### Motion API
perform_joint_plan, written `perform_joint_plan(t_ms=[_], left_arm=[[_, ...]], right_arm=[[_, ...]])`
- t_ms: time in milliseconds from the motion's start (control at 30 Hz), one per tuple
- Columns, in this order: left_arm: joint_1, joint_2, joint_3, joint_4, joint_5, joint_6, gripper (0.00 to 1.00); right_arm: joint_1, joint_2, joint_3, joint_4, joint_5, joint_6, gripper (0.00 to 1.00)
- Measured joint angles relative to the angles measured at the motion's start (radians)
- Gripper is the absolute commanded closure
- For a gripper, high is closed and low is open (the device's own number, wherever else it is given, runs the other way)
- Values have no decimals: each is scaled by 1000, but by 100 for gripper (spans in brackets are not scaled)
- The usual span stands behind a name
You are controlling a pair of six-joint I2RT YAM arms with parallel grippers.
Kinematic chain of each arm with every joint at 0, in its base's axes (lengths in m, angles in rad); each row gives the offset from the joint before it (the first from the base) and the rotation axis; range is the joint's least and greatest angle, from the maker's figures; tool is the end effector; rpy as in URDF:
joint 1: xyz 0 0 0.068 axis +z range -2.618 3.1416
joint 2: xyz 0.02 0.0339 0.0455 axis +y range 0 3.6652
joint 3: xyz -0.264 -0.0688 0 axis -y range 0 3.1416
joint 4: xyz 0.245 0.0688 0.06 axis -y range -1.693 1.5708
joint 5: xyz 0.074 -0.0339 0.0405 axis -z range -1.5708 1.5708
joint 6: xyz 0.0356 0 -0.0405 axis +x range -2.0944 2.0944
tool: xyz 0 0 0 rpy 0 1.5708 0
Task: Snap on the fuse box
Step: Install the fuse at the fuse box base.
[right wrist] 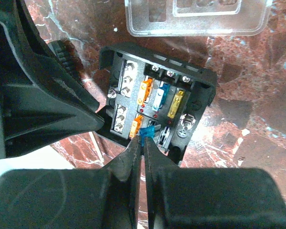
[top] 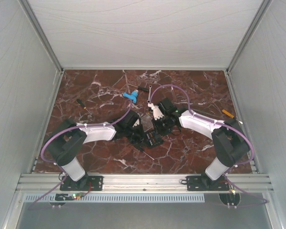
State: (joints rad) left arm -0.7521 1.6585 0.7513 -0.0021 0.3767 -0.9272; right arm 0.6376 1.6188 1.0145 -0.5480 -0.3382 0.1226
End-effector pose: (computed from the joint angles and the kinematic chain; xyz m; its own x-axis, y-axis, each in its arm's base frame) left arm 0.2153 -0.2194 0.1359 -0.9860 -0.0962 -0.1364 0.0193 0.7461 -0.6656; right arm 0.2437 0.1953 0.1891 -0.8106 -0.4569 -0.3663 -0.5751 0.7392 0.3506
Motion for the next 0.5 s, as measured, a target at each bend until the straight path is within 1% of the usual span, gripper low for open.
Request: perform_joint_plan(t_ms=[500], left_arm=[[0, 0, 1, -2, -3, 0, 77]], right_arm=[[-31, -18, -39, 16, -88, 24, 100]])
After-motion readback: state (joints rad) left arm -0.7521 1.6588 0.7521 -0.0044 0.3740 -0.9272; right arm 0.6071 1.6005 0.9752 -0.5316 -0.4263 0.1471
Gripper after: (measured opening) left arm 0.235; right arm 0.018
